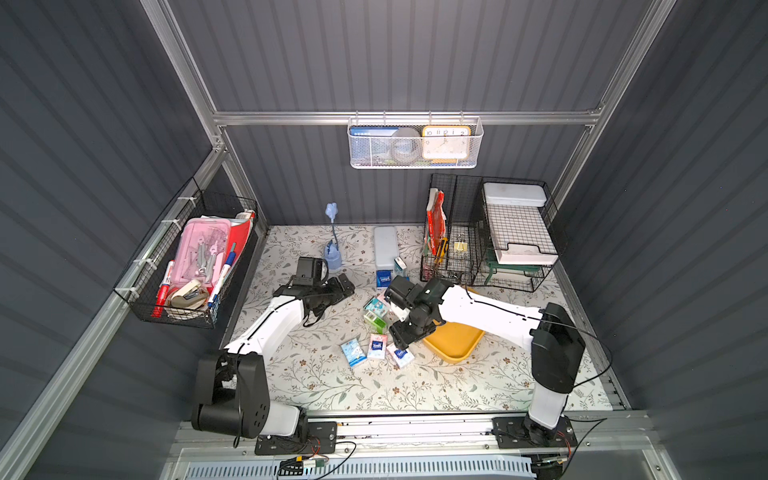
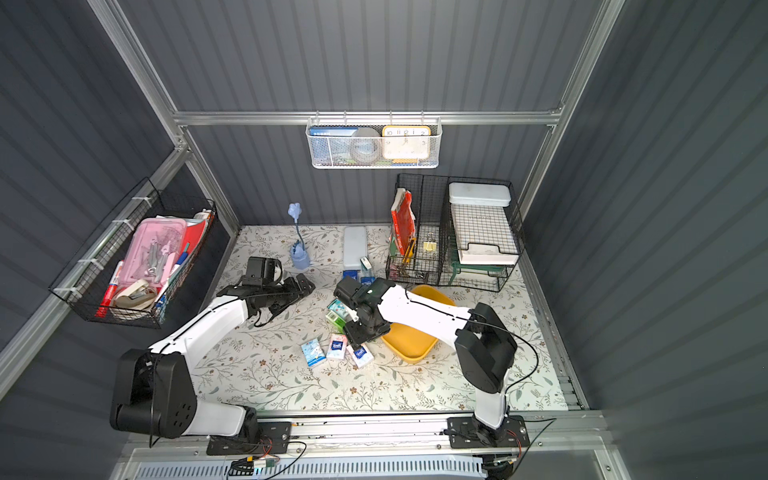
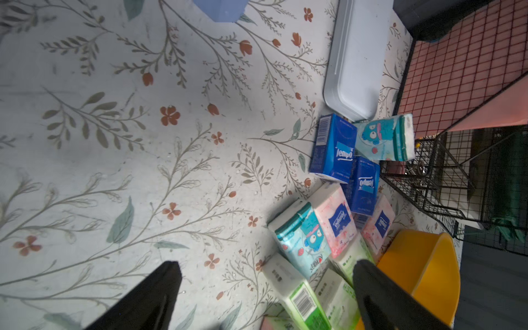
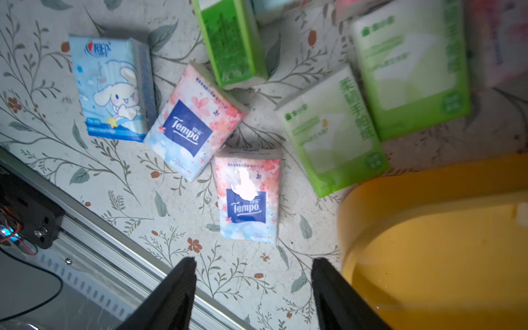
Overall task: Put the pocket tissues into the storage box
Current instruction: Pick up the pocket tissues from the center of the board.
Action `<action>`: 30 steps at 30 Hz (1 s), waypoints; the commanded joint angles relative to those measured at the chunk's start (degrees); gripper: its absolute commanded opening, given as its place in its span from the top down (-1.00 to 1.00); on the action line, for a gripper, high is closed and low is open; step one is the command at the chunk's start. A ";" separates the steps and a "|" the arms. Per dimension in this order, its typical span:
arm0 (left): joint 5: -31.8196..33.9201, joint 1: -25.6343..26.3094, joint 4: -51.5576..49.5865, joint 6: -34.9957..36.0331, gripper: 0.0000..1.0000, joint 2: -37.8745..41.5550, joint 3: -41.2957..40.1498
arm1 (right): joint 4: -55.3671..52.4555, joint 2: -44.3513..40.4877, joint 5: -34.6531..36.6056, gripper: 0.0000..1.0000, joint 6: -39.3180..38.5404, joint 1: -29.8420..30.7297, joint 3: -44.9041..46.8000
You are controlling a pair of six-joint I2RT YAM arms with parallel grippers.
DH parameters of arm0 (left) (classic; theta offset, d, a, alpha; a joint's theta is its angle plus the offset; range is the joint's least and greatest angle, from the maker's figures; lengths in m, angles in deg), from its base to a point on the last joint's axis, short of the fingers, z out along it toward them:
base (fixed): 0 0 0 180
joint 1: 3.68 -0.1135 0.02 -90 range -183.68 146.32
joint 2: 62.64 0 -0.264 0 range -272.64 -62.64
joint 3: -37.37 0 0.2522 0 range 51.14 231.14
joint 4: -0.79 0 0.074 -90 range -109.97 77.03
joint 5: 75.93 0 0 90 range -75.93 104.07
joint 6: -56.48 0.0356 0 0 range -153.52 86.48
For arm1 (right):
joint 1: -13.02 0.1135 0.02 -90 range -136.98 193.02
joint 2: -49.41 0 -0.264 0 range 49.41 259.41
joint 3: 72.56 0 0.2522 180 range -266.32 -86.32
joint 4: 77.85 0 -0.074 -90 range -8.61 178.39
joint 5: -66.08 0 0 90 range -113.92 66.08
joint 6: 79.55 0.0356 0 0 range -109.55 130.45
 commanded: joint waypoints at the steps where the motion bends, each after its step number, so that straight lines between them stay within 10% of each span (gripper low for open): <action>1: 0.82 -2.54 -3.19 0.74 -0.98 2.01 -0.94 | -4.05 3.39 1.88 -0.39 -3.31 1.60 -2.86; 30: -0.25 -6.37 -3.89 2.08 -0.98 3.07 -1.35 | -2.15 14.46 5.23 -0.38 -2.60 2.96 -5.84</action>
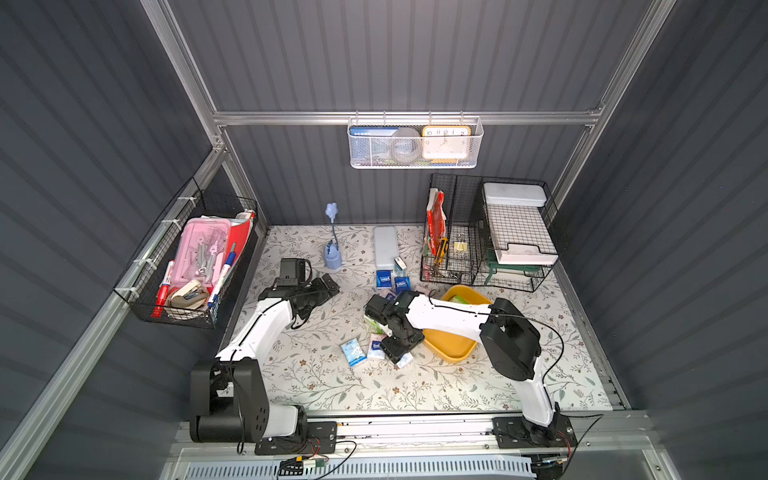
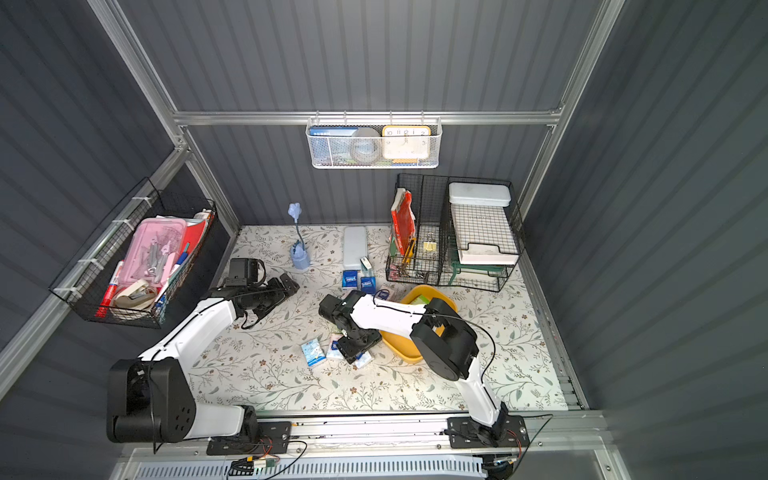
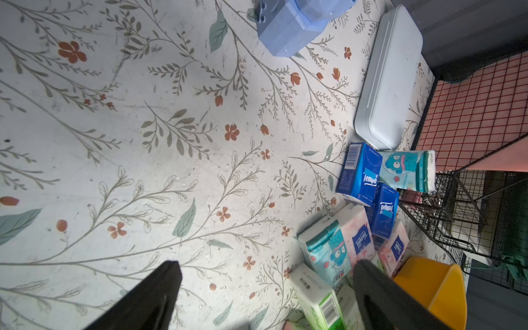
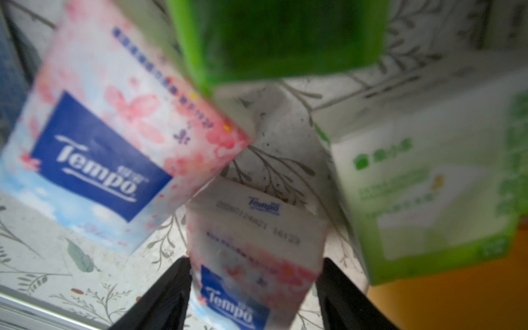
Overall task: Put the pocket tissues into the storage box
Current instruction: Pick up the pocket tissues from the center of the board.
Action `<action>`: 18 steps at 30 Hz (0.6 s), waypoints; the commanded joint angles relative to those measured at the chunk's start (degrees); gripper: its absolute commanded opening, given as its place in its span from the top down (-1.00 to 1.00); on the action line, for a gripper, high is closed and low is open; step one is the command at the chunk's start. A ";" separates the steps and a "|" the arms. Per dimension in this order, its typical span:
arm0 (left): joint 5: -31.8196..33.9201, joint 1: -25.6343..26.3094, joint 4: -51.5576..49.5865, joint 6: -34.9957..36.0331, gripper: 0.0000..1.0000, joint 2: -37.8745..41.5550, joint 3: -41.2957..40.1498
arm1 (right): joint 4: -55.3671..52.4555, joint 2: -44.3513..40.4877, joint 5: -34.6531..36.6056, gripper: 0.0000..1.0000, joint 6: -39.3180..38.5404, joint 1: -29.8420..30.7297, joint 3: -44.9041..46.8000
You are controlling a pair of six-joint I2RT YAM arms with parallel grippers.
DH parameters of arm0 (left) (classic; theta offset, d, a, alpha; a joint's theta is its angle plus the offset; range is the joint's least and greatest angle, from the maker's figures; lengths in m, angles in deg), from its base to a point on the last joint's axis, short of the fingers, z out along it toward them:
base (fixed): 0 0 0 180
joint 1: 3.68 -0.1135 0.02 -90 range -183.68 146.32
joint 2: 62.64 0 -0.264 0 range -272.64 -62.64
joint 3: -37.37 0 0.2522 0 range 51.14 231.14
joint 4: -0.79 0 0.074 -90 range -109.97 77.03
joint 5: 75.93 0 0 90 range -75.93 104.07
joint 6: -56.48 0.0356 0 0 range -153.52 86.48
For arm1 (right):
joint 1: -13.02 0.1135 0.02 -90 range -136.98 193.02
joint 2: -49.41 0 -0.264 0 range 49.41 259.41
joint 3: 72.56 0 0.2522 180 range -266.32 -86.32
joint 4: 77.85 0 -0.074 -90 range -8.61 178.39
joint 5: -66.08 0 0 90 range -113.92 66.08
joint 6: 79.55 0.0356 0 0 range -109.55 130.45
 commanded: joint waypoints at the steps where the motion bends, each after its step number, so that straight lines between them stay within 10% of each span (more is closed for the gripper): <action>1: -0.29 -0.23 -1.53 1.24 -0.98 1.44 -0.98 | -0.41 0.78 0.27 -0.35 -0.31 -0.01 -0.69; 18: -0.23 -0.21 -2.24 2.99 -0.98 1.65 0.22 | -0.68 -3.04 0.96 0.21 1.42 -0.02 -0.80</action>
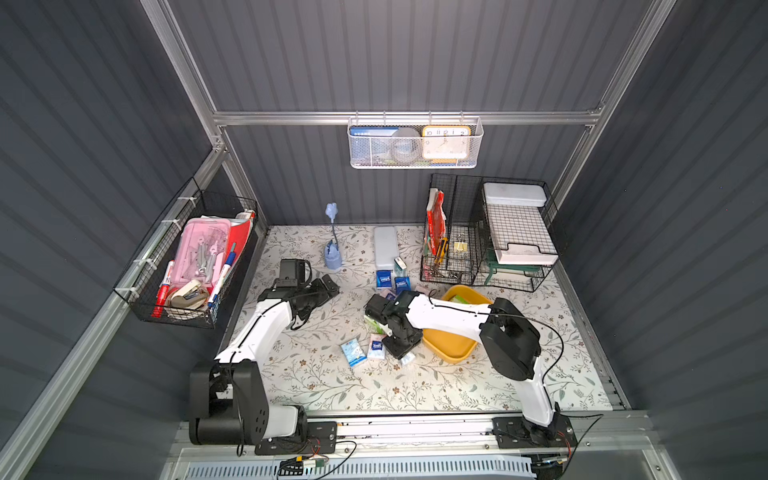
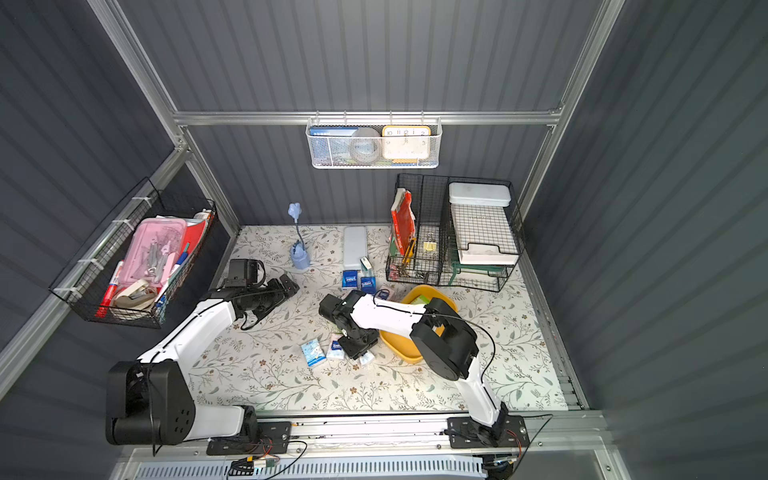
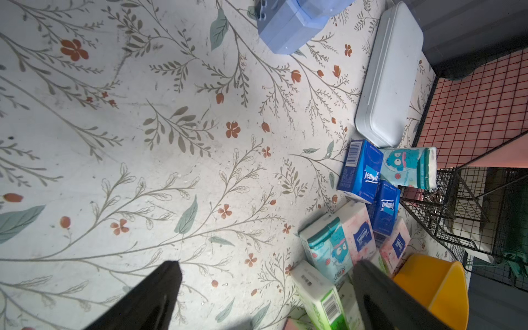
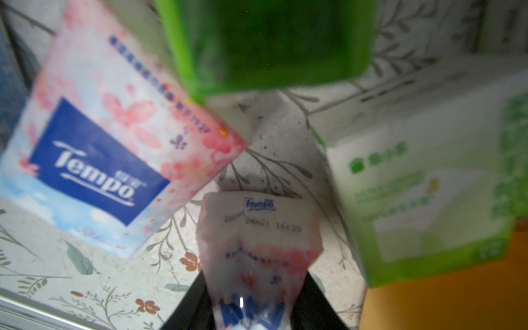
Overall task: Put the pocket tissues into the storage box
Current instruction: Pick up the pocket tissues from the center of the board, then place the pocket tissues in the storage box.
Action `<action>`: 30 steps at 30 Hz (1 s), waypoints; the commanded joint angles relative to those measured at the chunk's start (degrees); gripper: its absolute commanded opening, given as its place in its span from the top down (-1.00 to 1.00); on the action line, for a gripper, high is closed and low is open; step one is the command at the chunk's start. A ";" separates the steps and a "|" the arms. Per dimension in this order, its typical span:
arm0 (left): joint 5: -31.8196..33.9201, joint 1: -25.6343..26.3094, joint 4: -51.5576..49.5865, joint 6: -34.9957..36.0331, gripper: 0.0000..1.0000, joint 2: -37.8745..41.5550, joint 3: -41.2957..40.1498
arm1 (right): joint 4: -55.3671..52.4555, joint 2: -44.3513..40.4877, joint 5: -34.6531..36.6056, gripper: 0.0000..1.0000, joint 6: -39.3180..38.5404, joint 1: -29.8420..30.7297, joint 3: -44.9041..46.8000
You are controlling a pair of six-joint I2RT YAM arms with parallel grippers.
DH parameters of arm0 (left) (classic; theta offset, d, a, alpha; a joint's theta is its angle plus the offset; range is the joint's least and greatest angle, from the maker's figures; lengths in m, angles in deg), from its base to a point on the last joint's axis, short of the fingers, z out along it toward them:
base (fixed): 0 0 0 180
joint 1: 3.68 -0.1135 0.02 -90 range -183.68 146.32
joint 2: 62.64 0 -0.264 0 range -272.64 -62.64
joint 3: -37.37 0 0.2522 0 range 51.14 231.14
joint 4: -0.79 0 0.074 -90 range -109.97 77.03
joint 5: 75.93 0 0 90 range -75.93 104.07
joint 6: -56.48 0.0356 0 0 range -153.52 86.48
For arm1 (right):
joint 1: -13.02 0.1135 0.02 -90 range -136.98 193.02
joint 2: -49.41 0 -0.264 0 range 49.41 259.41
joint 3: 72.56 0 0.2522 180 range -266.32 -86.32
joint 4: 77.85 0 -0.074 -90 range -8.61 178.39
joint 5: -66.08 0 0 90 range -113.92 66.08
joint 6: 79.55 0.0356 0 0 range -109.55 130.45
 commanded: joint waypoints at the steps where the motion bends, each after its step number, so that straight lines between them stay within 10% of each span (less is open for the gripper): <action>1: -0.06 -0.16 -1.66 2.50 -0.98 1.04 0.78 | -0.93 -3.30 0.93 0.21 1.31 -0.02 -0.96; 12: -1.27 1.65 0.70 0.74 -0.98 1.39 1.32 | -4.10 -12.83 0.32 0.21 7.64 -4.59 -3.85; 30: -1.09 12.49 3.87 -1.32 -0.98 -3.01 3.51 | 3.65 -24.64 1.32 0.22 27.49 -31.19 11.85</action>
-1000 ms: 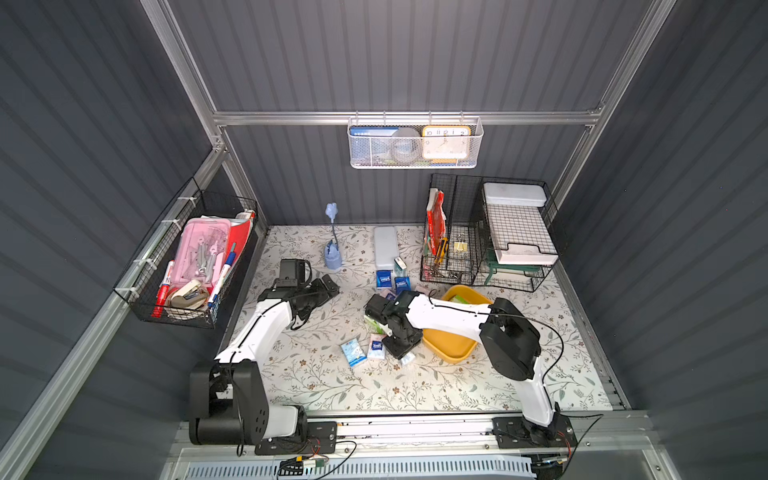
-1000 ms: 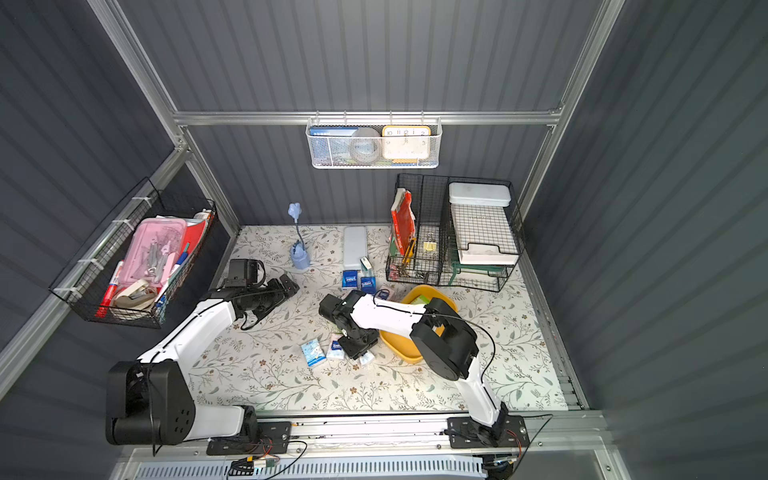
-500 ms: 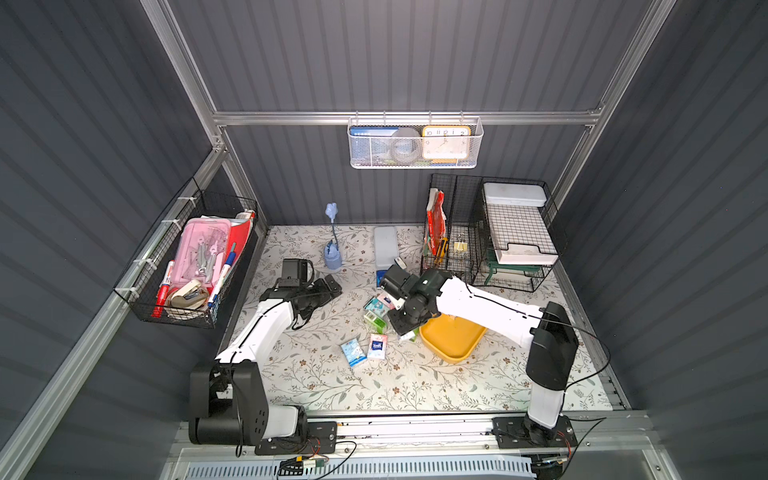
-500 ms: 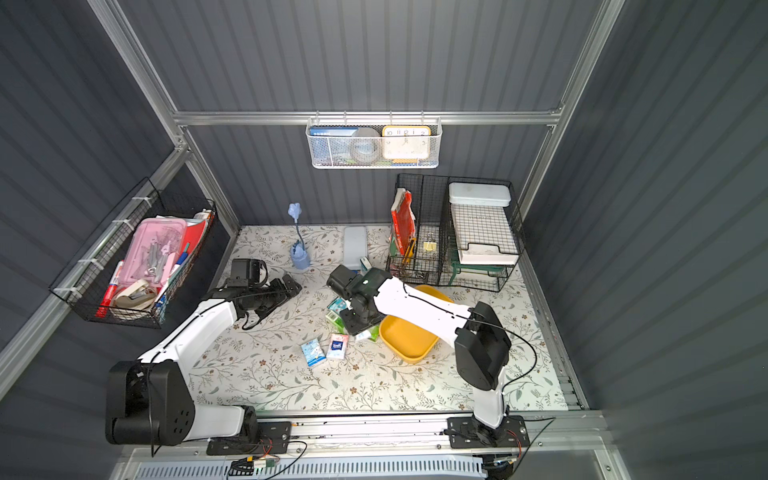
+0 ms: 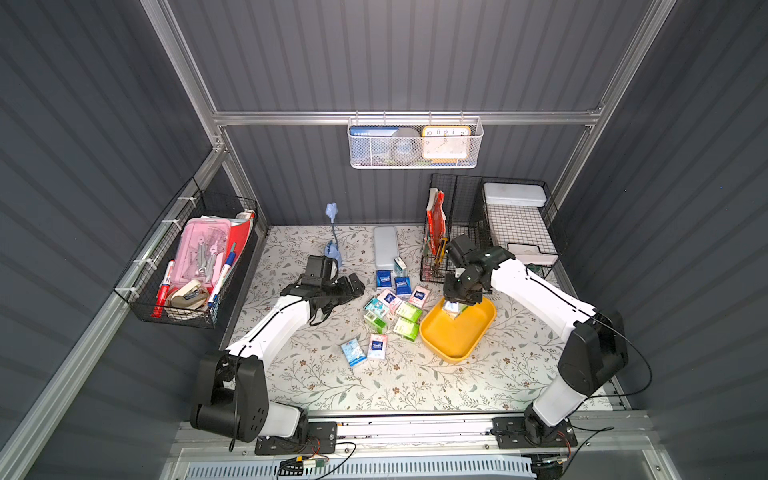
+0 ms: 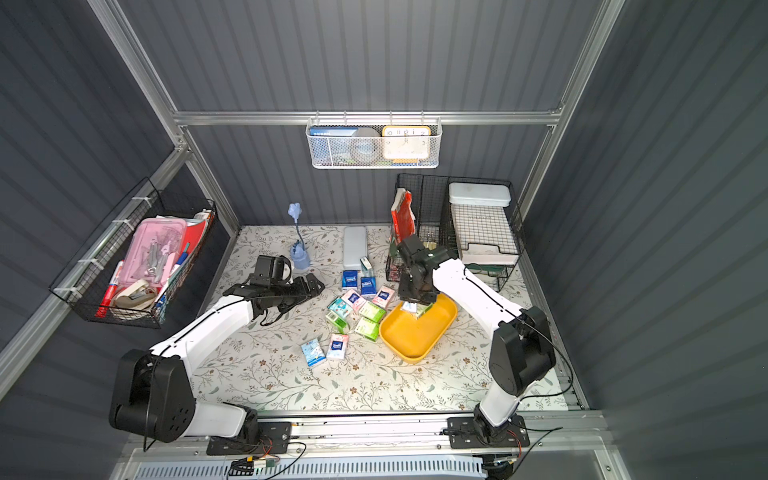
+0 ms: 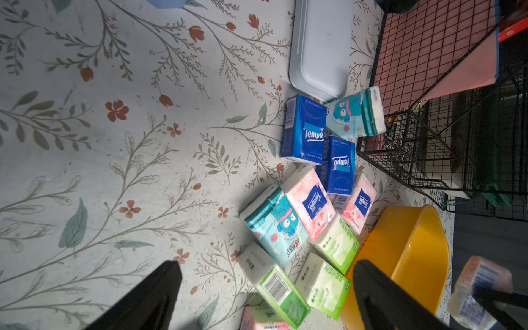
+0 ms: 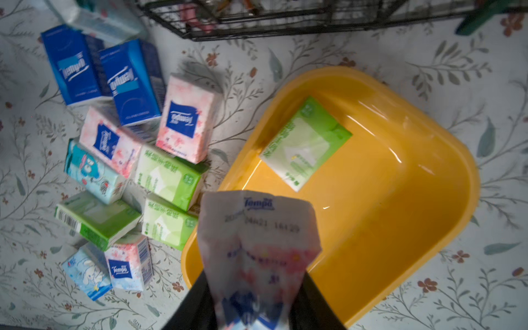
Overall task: Put the pocket tissues into the storage box
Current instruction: Place the pocket tissues in the storage box.
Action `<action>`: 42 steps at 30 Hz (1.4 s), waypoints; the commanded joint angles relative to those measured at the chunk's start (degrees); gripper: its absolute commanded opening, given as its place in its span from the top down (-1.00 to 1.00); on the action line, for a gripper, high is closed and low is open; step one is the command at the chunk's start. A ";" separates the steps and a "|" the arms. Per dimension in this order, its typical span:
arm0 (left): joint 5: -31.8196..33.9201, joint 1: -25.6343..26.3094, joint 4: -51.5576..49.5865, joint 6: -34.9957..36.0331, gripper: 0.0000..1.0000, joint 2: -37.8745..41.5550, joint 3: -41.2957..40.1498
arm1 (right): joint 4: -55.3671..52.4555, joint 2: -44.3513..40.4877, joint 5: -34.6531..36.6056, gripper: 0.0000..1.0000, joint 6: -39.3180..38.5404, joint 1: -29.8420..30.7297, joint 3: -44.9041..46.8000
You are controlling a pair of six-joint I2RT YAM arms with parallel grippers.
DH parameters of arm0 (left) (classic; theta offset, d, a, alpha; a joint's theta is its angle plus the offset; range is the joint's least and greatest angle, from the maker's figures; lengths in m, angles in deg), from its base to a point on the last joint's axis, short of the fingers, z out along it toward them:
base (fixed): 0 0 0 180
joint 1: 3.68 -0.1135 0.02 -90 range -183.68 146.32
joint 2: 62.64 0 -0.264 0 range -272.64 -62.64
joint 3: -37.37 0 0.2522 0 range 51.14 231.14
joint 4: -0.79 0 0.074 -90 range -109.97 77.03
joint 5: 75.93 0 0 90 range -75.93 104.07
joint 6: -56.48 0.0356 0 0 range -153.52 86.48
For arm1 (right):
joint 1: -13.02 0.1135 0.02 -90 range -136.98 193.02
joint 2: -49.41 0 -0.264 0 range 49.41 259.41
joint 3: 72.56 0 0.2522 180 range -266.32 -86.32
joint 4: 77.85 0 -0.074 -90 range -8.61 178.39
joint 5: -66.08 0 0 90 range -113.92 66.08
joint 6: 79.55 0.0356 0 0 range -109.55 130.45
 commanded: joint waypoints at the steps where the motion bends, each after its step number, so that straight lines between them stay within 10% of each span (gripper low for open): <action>1: -0.70 0.36 0.73 -0.49 -0.98 -0.40 1.06 | 3.36 -0.53 1.04 0.22 5.97 -2.41 2.92; 21: 0.88 0.36 -0.16 0.76 -0.98 0.77 -1.10 | 11.20 9.00 1.74 0.14 14.79 -6.03 2.82; 42: 0.71 0.36 -0.75 0.61 -0.98 1.12 -1.42 | 11.46 5.23 0.57 -0.46 12.02 -6.14 3.37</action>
